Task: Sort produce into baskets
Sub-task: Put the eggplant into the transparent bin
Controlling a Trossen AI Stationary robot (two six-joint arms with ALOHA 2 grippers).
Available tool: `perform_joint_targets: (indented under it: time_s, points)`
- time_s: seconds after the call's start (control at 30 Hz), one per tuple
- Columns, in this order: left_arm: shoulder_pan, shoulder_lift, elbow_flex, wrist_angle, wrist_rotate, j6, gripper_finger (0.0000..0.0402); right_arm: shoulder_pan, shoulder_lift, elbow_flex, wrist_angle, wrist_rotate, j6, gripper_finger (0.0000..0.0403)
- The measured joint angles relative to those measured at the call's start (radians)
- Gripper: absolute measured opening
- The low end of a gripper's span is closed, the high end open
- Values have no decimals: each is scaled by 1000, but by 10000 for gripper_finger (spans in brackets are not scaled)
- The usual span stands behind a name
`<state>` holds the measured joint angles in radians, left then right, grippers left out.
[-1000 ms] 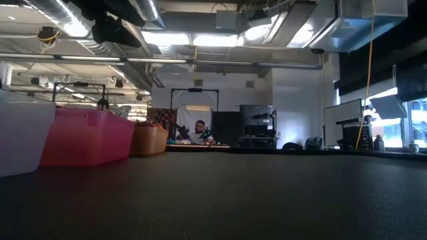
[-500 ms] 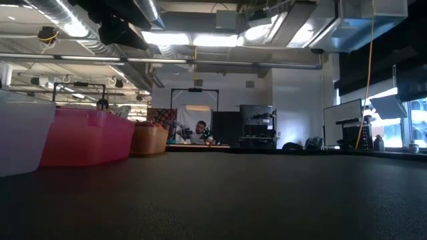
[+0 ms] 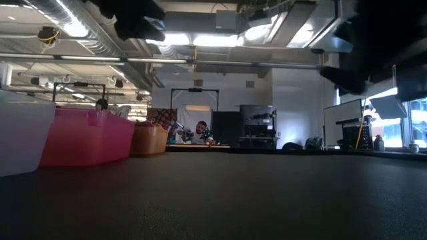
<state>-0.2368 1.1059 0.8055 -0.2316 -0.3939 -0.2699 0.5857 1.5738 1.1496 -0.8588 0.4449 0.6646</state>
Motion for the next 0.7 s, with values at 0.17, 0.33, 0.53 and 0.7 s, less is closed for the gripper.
perform_joint_targets:
  time_s: [0.17, 0.33, 0.53, 0.7]
  points:
    - [-14, 75, 0, 138, 0, 28, 313, -52, 0, 14, 71, 85, -70, 9]
    - [-33, 185, 0, 297, 1, 67, 313, -90, 0, 14, 199, 89, -162, 9]
    - [-32, 287, 0, 454, 19, 79, 313, -125, 0, 14, 351, 113, -280, 10]
    - [-32, 347, 0, 599, 61, 118, 299, -162, 0, 14, 460, 130, -359, 10]
